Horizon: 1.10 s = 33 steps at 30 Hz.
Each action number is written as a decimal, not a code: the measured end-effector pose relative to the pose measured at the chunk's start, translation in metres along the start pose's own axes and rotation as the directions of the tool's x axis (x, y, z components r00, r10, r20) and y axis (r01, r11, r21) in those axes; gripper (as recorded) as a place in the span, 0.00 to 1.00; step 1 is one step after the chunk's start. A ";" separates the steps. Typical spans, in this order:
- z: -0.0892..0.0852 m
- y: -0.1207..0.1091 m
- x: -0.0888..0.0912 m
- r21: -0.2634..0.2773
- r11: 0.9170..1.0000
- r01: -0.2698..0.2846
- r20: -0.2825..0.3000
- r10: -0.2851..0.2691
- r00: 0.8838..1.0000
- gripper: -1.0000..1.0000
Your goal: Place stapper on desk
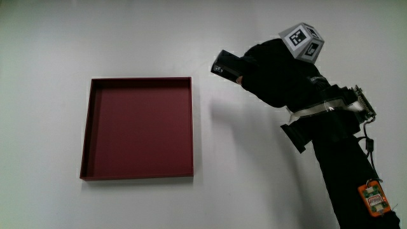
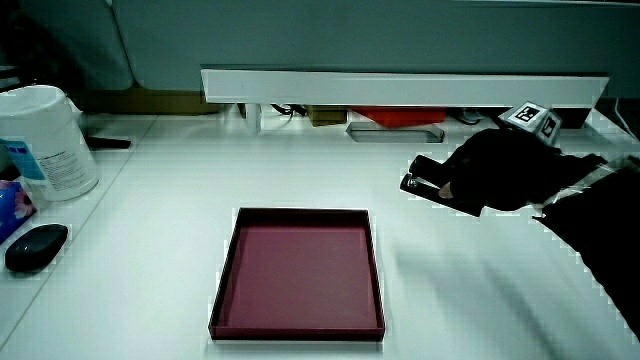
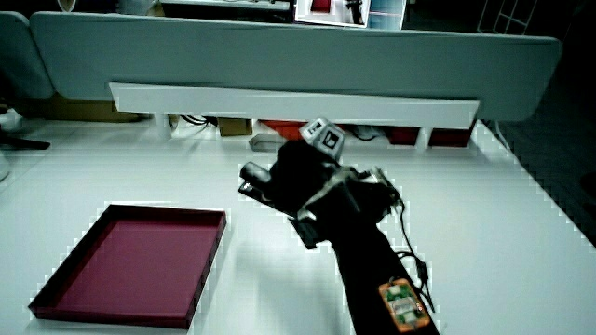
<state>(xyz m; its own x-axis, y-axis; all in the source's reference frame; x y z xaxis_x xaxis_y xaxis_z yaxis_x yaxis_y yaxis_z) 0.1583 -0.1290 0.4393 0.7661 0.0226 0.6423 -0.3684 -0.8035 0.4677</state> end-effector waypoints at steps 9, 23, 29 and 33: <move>-0.026 0.007 0.040 -0.023 0.995 0.096 -0.002 -0.096 0.995 0.50; -0.050 0.011 0.070 -0.048 0.987 0.156 -0.014 -0.157 0.987 0.50; -0.057 0.012 0.079 -0.054 0.983 0.174 -0.027 -0.176 0.984 0.50; -0.057 0.010 0.079 -0.048 0.984 0.172 -0.035 -0.173 0.984 0.50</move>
<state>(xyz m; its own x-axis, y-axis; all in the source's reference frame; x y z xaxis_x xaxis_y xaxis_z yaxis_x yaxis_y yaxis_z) 0.1850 -0.1015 0.5297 0.7997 0.1820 0.5721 -0.2561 -0.7585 0.5993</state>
